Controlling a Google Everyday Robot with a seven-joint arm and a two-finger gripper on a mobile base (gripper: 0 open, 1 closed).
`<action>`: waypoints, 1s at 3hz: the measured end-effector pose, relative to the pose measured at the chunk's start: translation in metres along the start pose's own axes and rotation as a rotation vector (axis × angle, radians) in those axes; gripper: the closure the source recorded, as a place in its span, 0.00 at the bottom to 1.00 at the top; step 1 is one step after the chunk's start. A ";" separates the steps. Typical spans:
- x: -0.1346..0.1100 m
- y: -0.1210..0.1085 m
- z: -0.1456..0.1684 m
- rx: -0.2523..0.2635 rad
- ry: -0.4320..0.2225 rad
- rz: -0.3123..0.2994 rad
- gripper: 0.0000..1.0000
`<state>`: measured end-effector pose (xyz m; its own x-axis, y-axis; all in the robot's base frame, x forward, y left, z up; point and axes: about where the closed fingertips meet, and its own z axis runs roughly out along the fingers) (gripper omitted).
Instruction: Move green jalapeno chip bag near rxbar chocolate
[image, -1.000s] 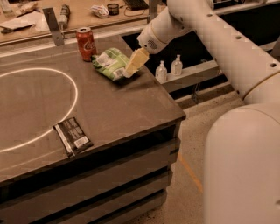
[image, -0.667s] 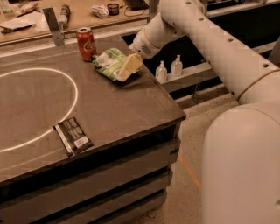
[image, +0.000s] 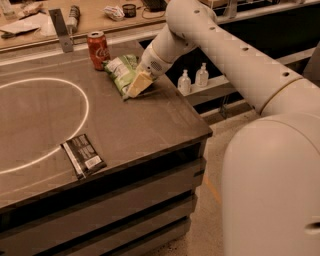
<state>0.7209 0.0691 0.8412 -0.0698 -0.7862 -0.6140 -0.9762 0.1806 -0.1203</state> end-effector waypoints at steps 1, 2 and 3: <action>0.005 0.008 -0.001 -0.010 0.026 -0.012 0.84; 0.005 0.008 -0.001 -0.011 0.027 -0.012 1.00; 0.001 0.025 -0.038 0.005 -0.006 -0.092 1.00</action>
Offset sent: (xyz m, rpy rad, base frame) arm -0.0496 -0.0390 0.0511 0.0352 -0.0773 0.0722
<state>0.6890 0.0505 0.8673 0.0211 -0.7960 -0.6050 -0.9774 0.1109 -0.1800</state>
